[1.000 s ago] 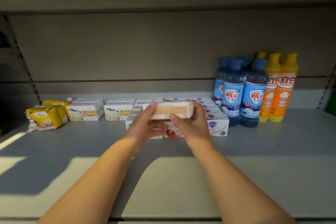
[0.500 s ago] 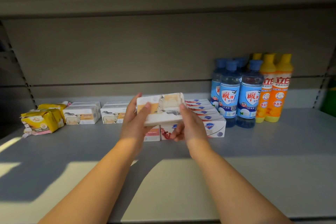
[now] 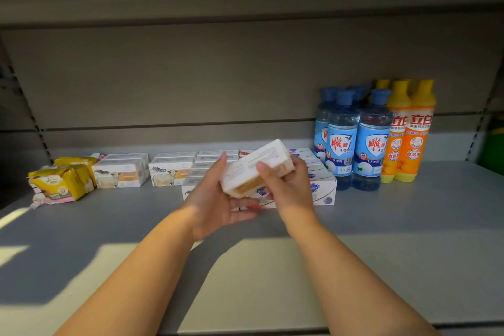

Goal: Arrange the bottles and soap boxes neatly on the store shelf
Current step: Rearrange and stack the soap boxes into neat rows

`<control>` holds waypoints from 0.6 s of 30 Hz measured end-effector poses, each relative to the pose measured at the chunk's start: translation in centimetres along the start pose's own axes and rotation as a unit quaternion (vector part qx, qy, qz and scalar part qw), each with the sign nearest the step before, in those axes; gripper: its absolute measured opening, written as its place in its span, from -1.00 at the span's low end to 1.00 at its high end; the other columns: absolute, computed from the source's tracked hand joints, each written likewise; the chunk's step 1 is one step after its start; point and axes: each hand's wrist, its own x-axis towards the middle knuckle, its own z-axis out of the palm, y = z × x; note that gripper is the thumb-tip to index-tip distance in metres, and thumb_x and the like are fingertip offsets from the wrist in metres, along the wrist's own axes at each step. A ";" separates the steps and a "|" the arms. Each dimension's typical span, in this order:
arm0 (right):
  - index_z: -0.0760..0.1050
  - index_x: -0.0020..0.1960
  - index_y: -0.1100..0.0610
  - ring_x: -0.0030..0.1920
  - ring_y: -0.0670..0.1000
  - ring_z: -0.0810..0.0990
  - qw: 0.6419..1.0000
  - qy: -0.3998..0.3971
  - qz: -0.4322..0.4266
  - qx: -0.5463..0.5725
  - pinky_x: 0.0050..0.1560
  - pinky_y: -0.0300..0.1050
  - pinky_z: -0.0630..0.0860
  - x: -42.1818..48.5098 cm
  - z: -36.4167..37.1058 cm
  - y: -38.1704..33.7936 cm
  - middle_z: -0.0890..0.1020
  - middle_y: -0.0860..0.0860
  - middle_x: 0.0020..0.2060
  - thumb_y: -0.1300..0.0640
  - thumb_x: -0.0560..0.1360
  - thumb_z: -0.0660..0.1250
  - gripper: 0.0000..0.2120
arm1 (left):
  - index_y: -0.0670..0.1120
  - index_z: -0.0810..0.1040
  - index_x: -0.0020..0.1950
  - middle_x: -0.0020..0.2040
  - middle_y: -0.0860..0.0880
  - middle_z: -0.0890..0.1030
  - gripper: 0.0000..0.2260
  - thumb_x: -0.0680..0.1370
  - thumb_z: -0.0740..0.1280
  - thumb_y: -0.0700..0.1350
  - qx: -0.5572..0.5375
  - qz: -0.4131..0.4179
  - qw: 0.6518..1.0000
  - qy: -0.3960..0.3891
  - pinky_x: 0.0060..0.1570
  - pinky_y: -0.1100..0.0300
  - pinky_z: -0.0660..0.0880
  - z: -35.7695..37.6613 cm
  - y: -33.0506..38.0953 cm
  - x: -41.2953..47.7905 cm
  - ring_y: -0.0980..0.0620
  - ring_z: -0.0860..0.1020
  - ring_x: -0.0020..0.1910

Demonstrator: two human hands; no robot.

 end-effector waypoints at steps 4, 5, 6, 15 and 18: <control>0.45 0.14 0.10 -0.10 0.02 0.65 0.993 0.030 0.108 -0.034 -0.14 -0.03 0.61 0.4 -0.2 0.2 0.66 0.02 -0.07 -0.29 0.28 0.42 -0.40 | 0.20 0.27 0.30 0.05 0.19 0.65 -0.34 0.31 0.53 0.08 0.133 0.158 0.977 0.048 -0.07 0.25 0.56 0.7 -1.2 0.0 0.16 0.62 0.04; 0.44 0.15 0.13 -0.10 0.03 0.64 0.994 0.034 0.100 -0.040 -0.13 -0.03 0.60 0.4 0.0 0.1 0.66 0.04 -0.06 -0.32 0.29 0.40 -0.36 | 0.23 0.28 0.22 -0.01 0.24 0.65 -0.37 0.28 0.55 0.05 0.156 0.190 0.967 0.065 -0.16 0.34 0.53 0.8 -1.4 0.0 0.22 0.62 -0.03; 0.42 0.15 0.14 -0.13 0.03 0.64 0.995 0.037 0.084 -0.040 -0.15 -0.03 0.59 0.2 0.1 0.0 0.65 0.05 -0.07 -0.35 0.27 0.39 -0.32 | 0.20 0.32 0.16 -0.05 0.23 0.65 -0.42 0.27 0.57 0.04 0.161 0.218 0.958 0.089 -0.23 0.36 0.51 0.8 -1.6 0.0 0.23 0.62 -0.09; 0.41 0.25 -0.23 -0.17 -0.08 0.54 0.951 -0.066 -0.248 -0.169 -0.14 -0.24 0.51 -2.4 2.0 0.2 0.60 -0.02 -0.14 -0.06 0.25 0.49 -0.40 | -0.12 0.59 0.04 -0.10 -0.17 0.69 -0.53 0.62 0.04 0.19 -0.192 0.119 0.970 0.086 -0.23 0.11 0.62 0.4 -0.8 0.7 -0.07 0.68 -0.16; 0.37 0.36 -0.07 -0.11 -0.08 0.49 0.911 -0.057 -0.332 -0.238 -0.09 -0.29 0.44 -2.9 2.8 0.4 0.55 0.05 -0.11 -0.03 0.22 0.51 -0.26 | -0.11 0.67 -0.17 -0.30 -0.09 0.65 -0.81 0.50 0.27 -0.10 -0.216 0.071 0.974 0.001 -0.30 0.20 0.60 0.4 -1.5 0.3 0.01 0.65 -0.32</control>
